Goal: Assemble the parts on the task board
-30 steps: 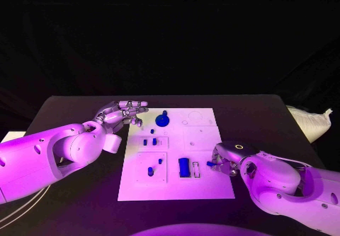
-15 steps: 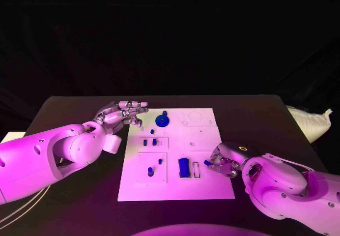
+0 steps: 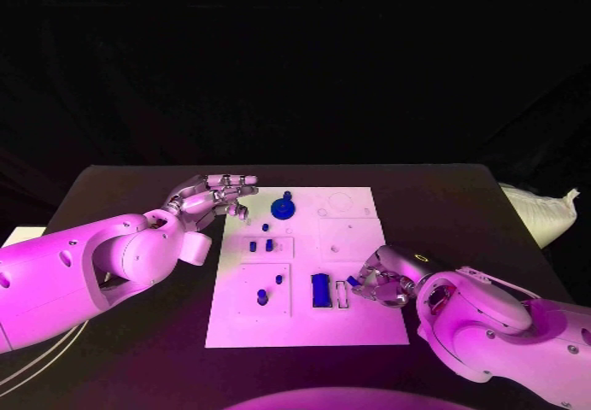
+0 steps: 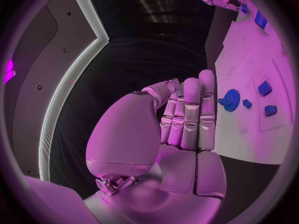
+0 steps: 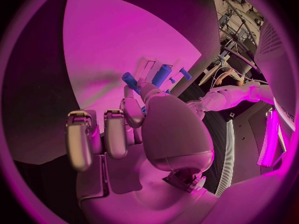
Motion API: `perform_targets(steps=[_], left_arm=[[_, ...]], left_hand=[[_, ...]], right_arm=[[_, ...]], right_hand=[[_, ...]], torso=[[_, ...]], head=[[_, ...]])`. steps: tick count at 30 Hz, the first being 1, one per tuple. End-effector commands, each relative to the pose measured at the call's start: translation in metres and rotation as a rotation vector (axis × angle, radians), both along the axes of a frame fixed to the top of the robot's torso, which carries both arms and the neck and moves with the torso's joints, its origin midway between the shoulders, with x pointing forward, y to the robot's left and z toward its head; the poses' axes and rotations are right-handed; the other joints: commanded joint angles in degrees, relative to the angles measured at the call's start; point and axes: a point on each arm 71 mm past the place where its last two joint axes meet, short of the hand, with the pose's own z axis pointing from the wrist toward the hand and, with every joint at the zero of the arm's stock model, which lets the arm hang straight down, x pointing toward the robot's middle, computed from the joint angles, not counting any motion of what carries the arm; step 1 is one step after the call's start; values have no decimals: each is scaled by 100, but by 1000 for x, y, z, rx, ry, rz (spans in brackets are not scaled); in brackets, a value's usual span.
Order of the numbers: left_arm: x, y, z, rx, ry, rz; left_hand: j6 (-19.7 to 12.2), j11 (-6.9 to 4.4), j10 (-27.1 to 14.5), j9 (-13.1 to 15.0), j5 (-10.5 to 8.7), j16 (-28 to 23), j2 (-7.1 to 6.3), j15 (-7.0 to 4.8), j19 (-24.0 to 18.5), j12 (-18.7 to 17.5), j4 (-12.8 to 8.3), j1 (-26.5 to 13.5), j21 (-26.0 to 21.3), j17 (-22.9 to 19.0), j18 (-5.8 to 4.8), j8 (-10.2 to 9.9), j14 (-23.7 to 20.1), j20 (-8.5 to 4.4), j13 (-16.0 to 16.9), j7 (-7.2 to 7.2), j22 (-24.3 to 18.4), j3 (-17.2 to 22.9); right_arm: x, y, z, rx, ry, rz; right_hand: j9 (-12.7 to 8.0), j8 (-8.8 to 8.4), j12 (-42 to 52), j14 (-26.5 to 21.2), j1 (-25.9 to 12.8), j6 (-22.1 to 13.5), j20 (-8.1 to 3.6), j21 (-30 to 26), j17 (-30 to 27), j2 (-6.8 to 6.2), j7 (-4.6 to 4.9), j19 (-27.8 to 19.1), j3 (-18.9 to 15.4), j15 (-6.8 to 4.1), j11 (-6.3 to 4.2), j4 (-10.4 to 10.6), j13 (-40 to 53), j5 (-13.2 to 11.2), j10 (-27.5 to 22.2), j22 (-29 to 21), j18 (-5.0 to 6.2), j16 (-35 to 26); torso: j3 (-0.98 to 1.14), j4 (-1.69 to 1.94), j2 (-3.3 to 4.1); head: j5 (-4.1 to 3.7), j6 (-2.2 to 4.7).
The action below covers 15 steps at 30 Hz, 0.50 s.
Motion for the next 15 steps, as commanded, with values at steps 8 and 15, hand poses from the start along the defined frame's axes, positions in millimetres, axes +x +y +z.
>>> perform_targets(steps=[8,15], left_arm=[[-1,-3,1,-11,-6,-20],[-1,-4,1,-12,-6,-21]], left_hand=[[-32,14,-53,-2,32,27,32,-8,-35,34,-11,-62,13,-16,66,18,-18,-1,-8,-2,7,3],[-36,15,-58,-2,33,29,38,-6,-36,37,-5,-73,11,-19,66,19,-19,0,-9,-1,7,2]], right_arm=[[0,8,-10,23,115,-32],[1,11,-11,25,125,-32]], right_hand=[[55,29,117,387,-246,144,-32,57,430,-70,-36,379,-46,-62,-64,160,83,223,148,1257,-66,48],[103,35,132,389,-451,182,-49,62,443,-126,-48,384,-193,-73,-74,308,102,428,168,1263,-68,56]], torso=[[9,-3,-3],[-2,2,-4]], head=[[8,14],[20,34]])
